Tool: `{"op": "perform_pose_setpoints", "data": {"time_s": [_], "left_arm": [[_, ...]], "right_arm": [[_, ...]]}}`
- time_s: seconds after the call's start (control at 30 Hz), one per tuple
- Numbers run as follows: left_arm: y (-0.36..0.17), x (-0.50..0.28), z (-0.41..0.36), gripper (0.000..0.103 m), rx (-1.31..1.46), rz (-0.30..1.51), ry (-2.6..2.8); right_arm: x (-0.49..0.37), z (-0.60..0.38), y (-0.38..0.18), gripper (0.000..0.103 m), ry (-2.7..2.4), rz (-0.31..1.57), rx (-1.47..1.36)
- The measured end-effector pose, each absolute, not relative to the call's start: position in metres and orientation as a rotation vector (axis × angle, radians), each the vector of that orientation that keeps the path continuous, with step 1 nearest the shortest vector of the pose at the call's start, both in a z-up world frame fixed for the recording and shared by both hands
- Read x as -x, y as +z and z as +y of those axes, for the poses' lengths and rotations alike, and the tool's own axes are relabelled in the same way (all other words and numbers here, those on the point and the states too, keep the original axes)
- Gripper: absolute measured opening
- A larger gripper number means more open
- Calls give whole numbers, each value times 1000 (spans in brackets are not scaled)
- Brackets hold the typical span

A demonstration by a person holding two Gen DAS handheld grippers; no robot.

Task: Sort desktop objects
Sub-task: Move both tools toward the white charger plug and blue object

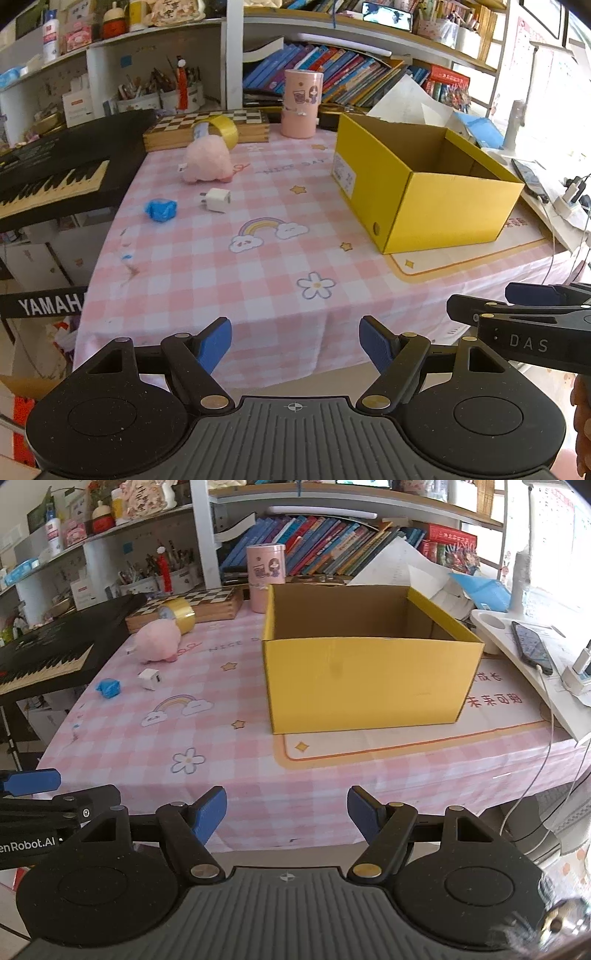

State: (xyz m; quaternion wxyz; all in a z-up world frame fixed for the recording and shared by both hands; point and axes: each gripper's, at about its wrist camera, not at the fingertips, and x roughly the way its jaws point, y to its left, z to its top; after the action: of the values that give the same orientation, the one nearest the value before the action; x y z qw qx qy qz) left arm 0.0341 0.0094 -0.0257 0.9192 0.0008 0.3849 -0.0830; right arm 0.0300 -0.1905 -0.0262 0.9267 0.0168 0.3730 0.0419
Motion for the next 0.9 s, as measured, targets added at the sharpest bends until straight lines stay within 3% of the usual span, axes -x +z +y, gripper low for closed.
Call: {"op": "perform_pose_setpoints", "data": {"time_s": [0.9], "left_arm": [[-21, -13, 88, 78, 56, 756, -34]], "right_arm": [[-32, -105, -23, 70, 247, 749, 44]]}}
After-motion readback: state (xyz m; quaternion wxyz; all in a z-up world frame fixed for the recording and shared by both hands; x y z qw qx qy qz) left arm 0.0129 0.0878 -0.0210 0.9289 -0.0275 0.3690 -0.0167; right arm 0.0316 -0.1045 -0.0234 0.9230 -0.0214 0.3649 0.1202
